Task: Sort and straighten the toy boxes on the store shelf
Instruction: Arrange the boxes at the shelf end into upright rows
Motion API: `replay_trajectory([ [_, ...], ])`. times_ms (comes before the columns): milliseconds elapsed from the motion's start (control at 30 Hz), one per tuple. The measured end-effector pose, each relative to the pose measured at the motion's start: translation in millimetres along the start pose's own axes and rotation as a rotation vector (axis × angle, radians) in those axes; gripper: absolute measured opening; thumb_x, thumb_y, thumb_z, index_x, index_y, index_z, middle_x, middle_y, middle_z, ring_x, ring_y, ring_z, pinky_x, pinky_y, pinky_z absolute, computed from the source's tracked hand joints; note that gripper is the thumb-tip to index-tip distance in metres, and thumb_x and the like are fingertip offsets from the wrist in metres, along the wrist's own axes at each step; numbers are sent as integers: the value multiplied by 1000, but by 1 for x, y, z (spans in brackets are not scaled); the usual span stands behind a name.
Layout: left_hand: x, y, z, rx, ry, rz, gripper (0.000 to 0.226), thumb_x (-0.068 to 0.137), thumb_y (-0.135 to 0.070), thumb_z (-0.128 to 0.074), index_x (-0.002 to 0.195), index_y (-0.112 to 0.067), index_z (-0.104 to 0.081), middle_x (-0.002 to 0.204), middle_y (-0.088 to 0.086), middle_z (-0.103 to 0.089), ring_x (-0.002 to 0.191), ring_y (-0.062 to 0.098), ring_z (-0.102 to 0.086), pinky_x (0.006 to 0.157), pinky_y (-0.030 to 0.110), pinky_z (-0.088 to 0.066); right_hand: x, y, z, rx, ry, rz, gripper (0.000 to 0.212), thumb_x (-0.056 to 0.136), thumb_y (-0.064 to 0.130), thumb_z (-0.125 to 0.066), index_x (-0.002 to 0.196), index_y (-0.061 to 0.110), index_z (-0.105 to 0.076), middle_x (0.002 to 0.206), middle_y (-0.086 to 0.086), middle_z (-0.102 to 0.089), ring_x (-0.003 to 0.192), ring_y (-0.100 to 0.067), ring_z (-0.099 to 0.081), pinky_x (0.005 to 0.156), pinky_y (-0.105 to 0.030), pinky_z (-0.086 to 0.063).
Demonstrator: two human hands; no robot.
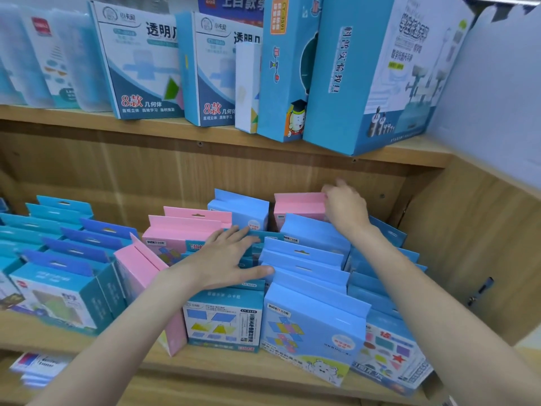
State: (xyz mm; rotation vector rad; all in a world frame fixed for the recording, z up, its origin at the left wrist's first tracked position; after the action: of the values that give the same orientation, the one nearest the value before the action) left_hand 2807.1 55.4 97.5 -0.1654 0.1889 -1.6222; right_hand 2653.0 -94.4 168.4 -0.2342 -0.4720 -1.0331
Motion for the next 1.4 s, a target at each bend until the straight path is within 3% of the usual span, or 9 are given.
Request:
replay_trajectory([
  [133, 0, -3, 2, 3, -7, -23, 127, 41, -97, 5, 145, -27, -20, 155, 2, -9, 142, 19, -3, 113, 36, 1, -36, 6, 67, 15, -501, 101, 21, 70, -15, -60, 87, -3, -60, 88, -21, -57, 70, -35, -55, 53, -33, -41],
  [333, -29, 10, 46, -165, -373, -145, 79, 74, -74, -25, 128, -21, -50, 140, -2, -43, 129, 16, -34, 107, 30, -22, -95, 13, 142, 246, -812, 164, 14, 90, 2, -49, 91, -5, -61, 88, -24, -55, 81, -26, -49, 70, -28, -43],
  [467, -70, 56, 68, -132, -605, -211, 43, 86, -42, -38, 102, -13, -65, 115, 1, -61, 106, 19, -56, 94, 39, -39, -118, 40, 180, 368, -756, 130, 12, 88, 2, -52, 91, -6, -61, 89, -22, -51, 79, -17, -44, 74, -6, -31],
  [633, -119, 120, 77, -127, -666, -155, 33, 84, -29, -39, 96, -12, -65, 106, 2, -63, 96, 19, -56, 85, 47, -45, -132, 96, 193, 575, -467, 96, 7, 83, 13, -55, 88, 11, -59, 82, -3, -47, 69, 2, -42, 64, -11, -34],
  [800, -150, 181, 53, -69, -567, -52, 44, 82, -32, -34, 99, -10, -68, 109, 8, -64, 99, 33, -59, 83, 53, -44, -142, 180, 132, 626, -111, 38, 23, 73, 24, -49, 86, 13, -65, 76, 1, -51, 70, -12, -44, 63, -18, -31],
  [1000, -159, 202, 32, -32, -513, -67, 50, 80, -31, -34, 117, -6, -57, 119, 11, -59, 108, 25, -48, 93, 47, -36, -162, 268, 22, 406, -99, 36, 7, 83, 7, -51, 80, 3, -56, 84, -7, -45, 67, -25, -51, 59, -42, -47],
  [1067, -161, 202, 33, -75, -531, -64, 50, 80, -26, -39, 123, -3, -52, 120, 12, -58, 109, 25, -47, 98, 43, -32, -160, 277, 5, 355, -116, 10, 6, 77, 1, -59, 75, 3, -53, 81, -11, -49, 67, -27, -52, 51, -40, -48],
  [1200, -165, 198, 37, -132, -576, -82, 51, 80, -20, -45, 128, -5, -46, 125, 9, -55, 116, 26, -48, 108, 41, -19, -154, 276, 3, 264, -144, 7, 4, 80, 8, -59, 80, 6, -56, 86, -9, -52, 79, -25, -50, 65, -39, -47],
  [1400, -149, 157, 62, -167, -586, -302, 54, 85, -39, -39, 132, -14, -44, 138, 0, -44, 131, 12, -30, 112, 41, -15, -128, 232, 37, 535, -127, -9, 16, 90, 23, -52, 96, 10, -59, 95, 3, -45, 96, -14, -42, 81, -22, -31],
])
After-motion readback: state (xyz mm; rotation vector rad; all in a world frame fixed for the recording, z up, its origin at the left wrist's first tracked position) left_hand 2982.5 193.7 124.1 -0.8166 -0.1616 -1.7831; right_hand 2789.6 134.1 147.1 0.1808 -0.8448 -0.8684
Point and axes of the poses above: each hand's wrist, its own x-axis towards the middle knuckle, its own z-axis out of the back of the hand, y = z × x, the point moved 7 cm from there along x, towards the middle knuckle
